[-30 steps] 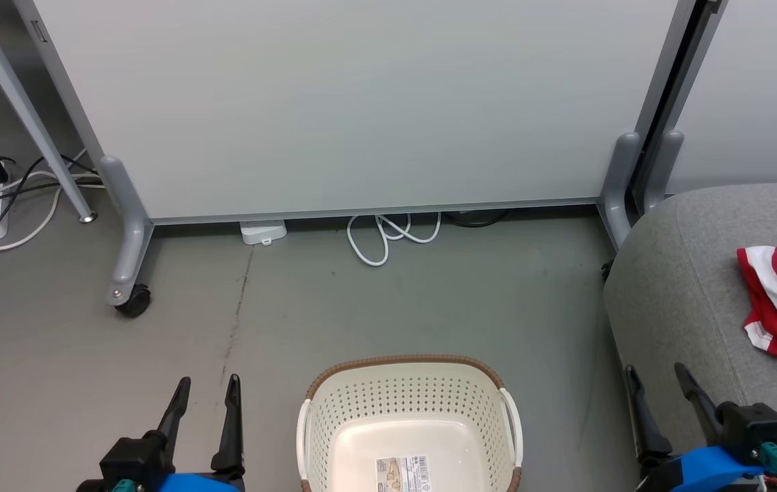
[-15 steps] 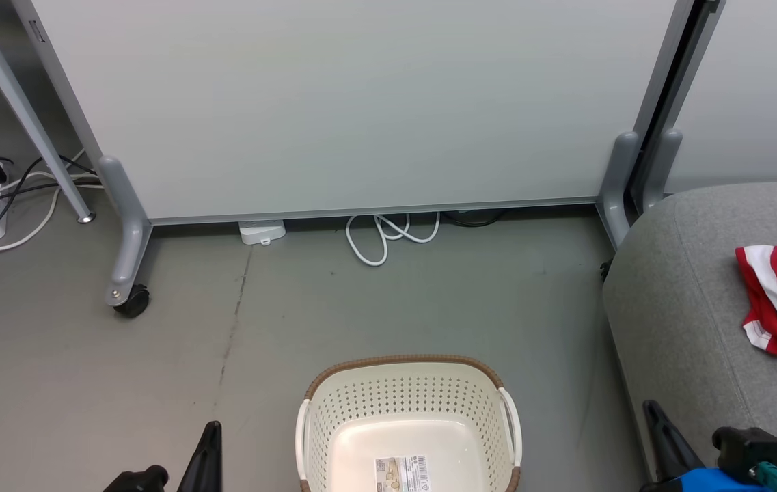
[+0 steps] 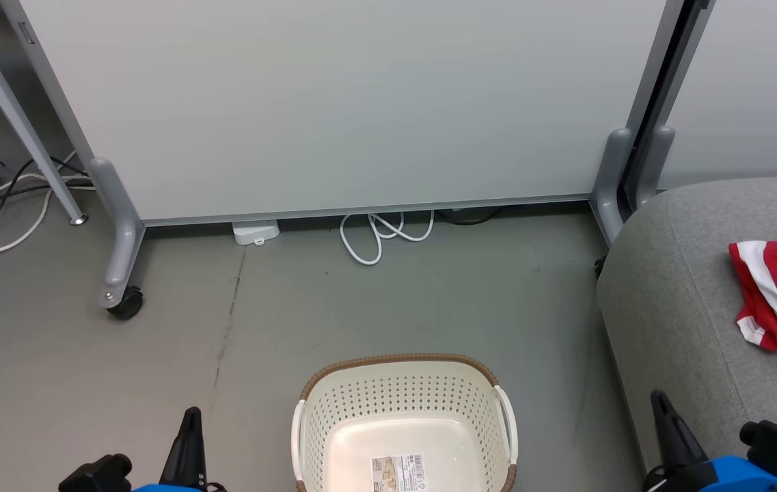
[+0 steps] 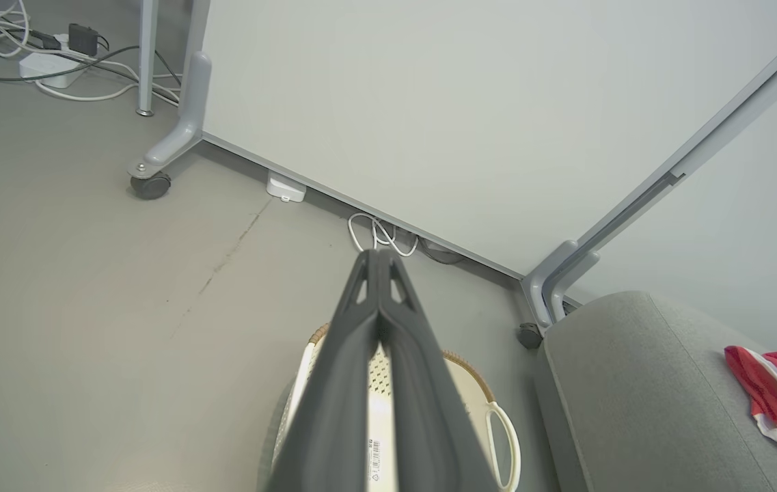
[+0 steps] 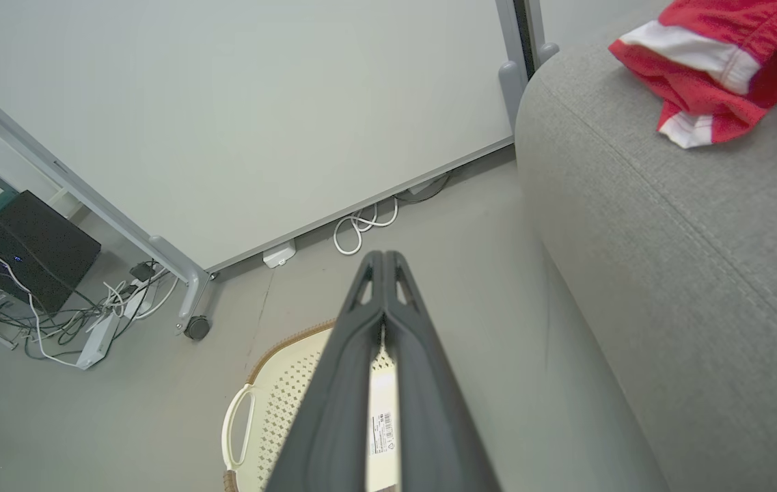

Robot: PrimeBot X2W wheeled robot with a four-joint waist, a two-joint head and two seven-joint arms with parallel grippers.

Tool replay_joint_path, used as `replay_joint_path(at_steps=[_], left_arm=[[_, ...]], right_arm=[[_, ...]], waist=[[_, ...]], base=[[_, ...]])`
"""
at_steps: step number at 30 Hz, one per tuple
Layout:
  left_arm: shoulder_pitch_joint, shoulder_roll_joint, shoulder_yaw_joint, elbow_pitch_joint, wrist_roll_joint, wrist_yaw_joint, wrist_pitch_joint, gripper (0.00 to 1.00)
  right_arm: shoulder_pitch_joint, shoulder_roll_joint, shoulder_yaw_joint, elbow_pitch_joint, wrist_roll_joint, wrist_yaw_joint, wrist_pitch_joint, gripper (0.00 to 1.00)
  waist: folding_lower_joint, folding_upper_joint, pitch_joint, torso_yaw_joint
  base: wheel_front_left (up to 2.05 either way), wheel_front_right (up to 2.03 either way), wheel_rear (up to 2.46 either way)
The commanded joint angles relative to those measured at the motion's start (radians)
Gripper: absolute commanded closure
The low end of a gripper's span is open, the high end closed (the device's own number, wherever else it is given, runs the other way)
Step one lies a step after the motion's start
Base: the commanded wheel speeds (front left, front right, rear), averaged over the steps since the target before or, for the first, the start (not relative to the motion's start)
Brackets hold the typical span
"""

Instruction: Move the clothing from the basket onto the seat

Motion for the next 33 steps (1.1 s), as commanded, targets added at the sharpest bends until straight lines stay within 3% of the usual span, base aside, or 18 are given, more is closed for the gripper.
replay_joint_path(at_steps=[1, 33], left_arm=[[-0.035, 0.001, 0.012, -0.022, -0.044, 0.000, 0.009, 1.00], [-0.086, 0.000, 0.070, -0.072, -0.453, -0.001, 0.120, 1.00]], right_arm=[[-0.034, -0.004, -0.003, -0.021, 0.051, 0.000, 0.007, 1.00], [-0.074, -0.007, -0.014, -0.051, 0.501, 0.000, 0.084, 1.00]], waist=[[0.0000, -0.0001, 0.000, -0.001], [-0.0001, -0.0001, 0.006, -0.027]], base=[[0.00, 0.00, 0.00], [0.00, 0.00, 0.00]])
